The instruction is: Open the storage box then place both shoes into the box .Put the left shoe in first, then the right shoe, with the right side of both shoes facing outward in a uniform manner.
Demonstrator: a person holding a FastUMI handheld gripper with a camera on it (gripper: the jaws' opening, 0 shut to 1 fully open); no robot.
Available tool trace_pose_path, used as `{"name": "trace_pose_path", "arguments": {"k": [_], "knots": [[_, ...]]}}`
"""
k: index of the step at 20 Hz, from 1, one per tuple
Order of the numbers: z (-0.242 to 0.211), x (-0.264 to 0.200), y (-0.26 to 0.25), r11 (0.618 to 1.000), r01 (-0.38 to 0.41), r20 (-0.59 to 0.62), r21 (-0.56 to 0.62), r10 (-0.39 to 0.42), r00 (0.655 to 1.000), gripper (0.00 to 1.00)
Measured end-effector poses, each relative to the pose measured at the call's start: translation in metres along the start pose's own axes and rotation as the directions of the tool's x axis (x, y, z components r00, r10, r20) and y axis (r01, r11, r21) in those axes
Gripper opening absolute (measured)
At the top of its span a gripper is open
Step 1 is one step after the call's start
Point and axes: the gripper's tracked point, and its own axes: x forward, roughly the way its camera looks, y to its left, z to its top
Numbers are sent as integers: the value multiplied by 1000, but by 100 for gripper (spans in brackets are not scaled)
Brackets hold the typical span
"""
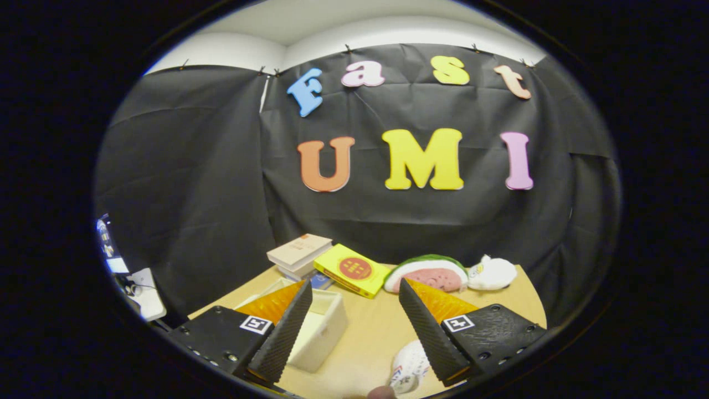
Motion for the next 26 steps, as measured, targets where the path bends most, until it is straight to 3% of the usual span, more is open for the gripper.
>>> {"name": "trace_pose_path", "arguments": {"k": [4, 8, 12, 17, 22, 26], "knots": [[-64, -19, -69, 995, 94, -140, 36, -88, 986, 96], [-149, -20, -109, 985, 155, -318, 82, -121, 940, 96], [-206, -7, -119, 980, 168, -428, 107, -107, 897, 96], [-266, 14, -128, 975, 178, -568, 133, -72, 820, 96], [-300, 28, -122, 960, 194, -648, 201, -18, 761, 96], [-310, 45, -123, 949, 209, -675, 234, 4, 738, 82]]}}
